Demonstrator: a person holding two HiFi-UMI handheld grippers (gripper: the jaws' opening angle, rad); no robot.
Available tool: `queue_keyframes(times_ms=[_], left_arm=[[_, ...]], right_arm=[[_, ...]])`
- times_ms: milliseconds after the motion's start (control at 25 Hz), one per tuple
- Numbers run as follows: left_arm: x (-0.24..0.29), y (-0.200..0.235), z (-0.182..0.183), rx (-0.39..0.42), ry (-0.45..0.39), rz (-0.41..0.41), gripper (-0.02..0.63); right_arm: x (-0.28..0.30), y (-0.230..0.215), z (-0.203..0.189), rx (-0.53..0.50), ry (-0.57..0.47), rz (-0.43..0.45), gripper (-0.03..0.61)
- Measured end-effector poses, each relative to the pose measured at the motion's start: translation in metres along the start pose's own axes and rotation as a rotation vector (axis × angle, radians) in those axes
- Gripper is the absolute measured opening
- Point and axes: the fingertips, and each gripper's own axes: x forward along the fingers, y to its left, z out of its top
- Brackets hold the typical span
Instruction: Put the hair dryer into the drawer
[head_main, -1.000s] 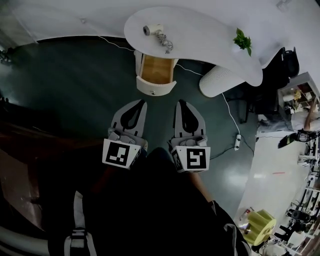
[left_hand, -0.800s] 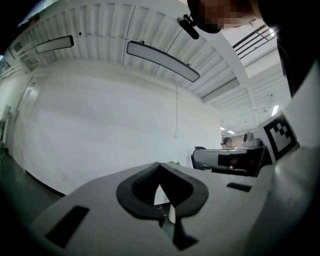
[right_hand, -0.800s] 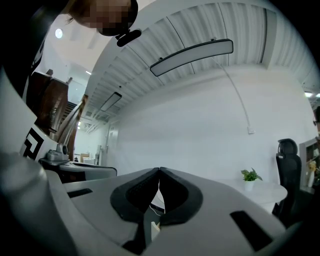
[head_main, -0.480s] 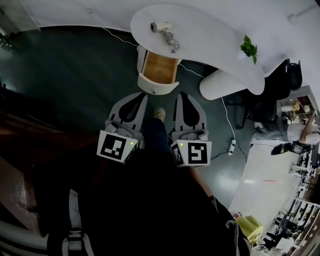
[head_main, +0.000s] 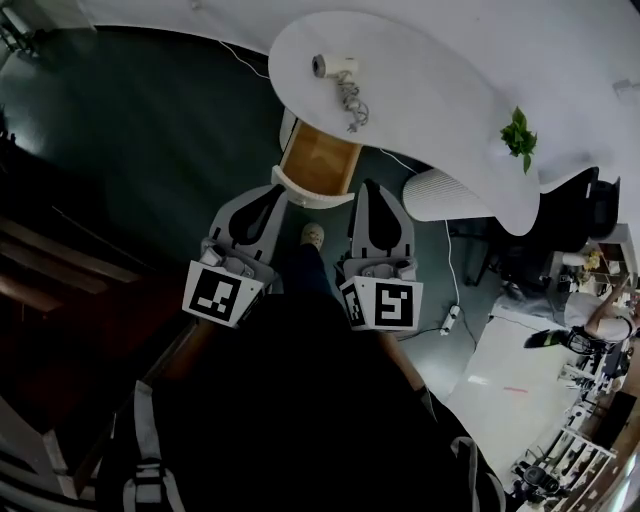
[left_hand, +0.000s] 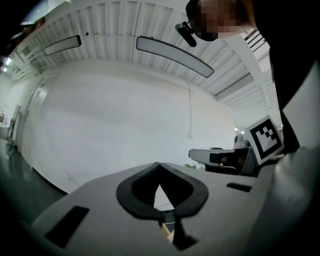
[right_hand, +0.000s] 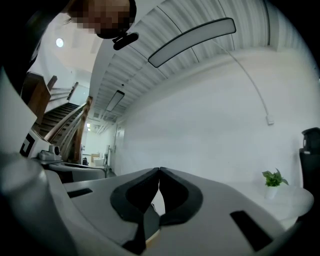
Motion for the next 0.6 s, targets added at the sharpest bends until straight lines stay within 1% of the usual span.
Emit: queue_keyframes(times_ms=[160,360,600], left_arm=[[0.053,0.004,0.002,0.001,0.000,0.004,0.007],[0.110,0.010,0.005,-0.006,0.004,0.016,0.007],[0.174,0.014,0.004,-0.011,0.022,0.054,0.008]], right_arm=[[0.037,-0.040,-0.005,0.000,0.012,0.012,0.023],[0.076,-0.078,-0.009,0.000,0.023,0.041,0.023],[0.113,-0.130,-0.019,0.007,0.047,0.071,0.023]])
